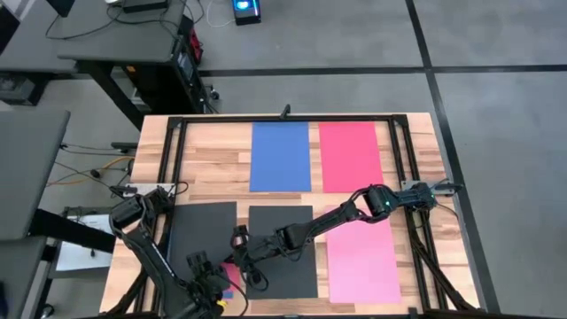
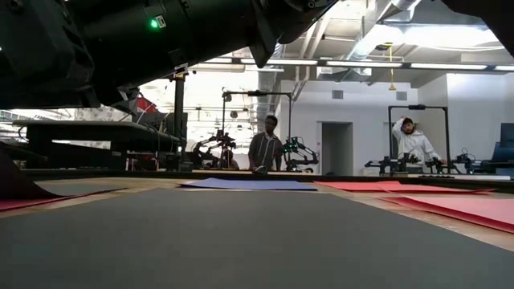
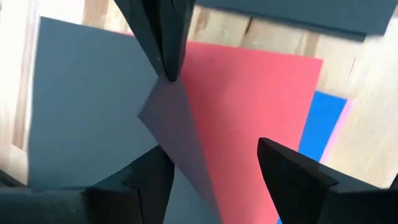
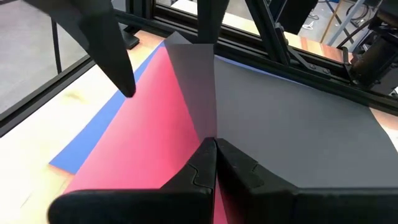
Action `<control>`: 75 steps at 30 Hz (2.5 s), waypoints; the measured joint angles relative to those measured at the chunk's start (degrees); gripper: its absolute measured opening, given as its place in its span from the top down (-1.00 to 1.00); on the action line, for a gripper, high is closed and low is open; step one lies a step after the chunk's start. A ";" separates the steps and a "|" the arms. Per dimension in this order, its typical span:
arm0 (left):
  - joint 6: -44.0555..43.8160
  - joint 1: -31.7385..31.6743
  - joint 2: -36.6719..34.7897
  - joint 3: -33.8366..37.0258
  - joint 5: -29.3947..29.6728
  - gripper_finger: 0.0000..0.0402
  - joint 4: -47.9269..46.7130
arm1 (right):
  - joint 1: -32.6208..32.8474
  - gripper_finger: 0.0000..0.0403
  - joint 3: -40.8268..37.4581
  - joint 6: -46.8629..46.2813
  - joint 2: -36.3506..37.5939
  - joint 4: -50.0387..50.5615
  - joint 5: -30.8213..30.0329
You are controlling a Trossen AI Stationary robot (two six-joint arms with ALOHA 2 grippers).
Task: Organize paper
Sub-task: Stack the black paper on top of the black paper
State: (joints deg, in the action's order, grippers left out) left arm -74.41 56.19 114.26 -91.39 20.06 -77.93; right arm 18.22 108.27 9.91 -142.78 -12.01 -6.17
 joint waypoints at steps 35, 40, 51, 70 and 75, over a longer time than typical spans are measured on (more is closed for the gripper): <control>-1.36 0.07 0.02 1.13 -0.75 1.00 -3.93 | 0.83 0.03 0.09 -2.32 2.16 4.23 2.13; -0.40 -0.73 0.02 1.13 -0.78 1.00 -3.41 | 0.10 -0.11 0.09 -2.39 2.03 2.37 1.95; 0.67 -1.27 0.04 -0.10 0.47 1.00 -4.03 | -0.45 -0.02 0.07 -3.04 1.99 2.97 1.86; 2.72 -2.65 0.04 -4.57 4.51 1.00 -7.05 | -0.90 0.91 0.00 -1.71 1.95 2.51 1.81; 1.74 -2.03 -0.77 -4.57 4.91 1.00 -7.26 | -1.22 0.99 0.00 -1.75 1.95 2.57 1.84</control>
State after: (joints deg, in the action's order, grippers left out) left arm -72.67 54.16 113.49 -95.96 24.97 -85.19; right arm 16.99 108.27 8.16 -140.84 -9.44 -4.34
